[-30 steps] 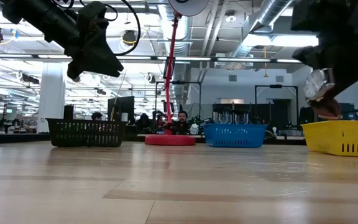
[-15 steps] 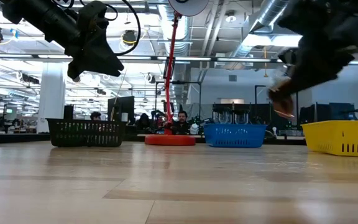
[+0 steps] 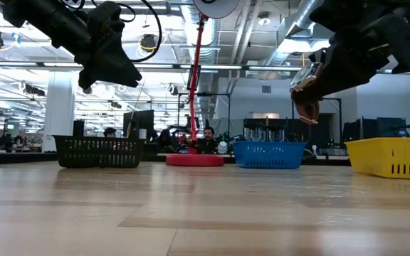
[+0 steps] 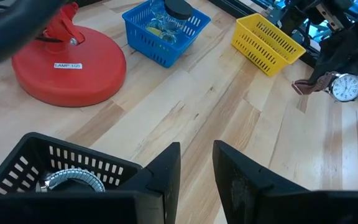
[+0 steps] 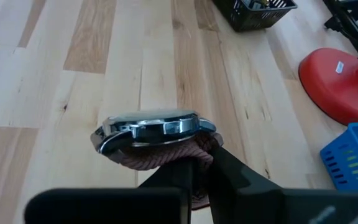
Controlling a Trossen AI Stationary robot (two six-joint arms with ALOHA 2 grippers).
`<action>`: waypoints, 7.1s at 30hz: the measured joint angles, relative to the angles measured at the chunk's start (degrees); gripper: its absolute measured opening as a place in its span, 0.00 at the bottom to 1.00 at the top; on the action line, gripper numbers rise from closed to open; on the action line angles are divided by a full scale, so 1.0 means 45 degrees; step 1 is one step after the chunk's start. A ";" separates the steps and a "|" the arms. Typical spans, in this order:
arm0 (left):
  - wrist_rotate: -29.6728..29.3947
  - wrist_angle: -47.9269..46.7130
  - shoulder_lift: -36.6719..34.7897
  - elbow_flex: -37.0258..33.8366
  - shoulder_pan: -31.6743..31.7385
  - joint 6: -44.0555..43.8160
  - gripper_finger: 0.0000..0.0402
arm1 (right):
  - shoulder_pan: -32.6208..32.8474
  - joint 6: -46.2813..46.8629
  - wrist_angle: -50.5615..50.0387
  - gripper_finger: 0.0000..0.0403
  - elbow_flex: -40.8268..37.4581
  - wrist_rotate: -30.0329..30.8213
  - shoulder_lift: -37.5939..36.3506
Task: Pick & Place Office items
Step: Put the brown wristwatch into the black basket, then return to Home Position
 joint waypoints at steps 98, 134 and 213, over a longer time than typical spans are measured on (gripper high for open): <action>0.1283 1.2051 0.7883 0.0880 -0.2113 0.6343 0.19 | -0.2594 -0.0559 0.9123 0.09 0.2331 -0.3342 0.4279; -0.0081 0.4597 0.2999 0.0883 -0.1316 0.6509 0.05 | -0.2157 0.0992 0.5218 0.50 0.2322 -0.3399 0.4274; -0.2090 0.4379 -0.4201 -0.4013 0.0221 0.4639 0.01 | -0.3550 0.1359 0.2086 0.14 0.2341 -0.3121 0.1699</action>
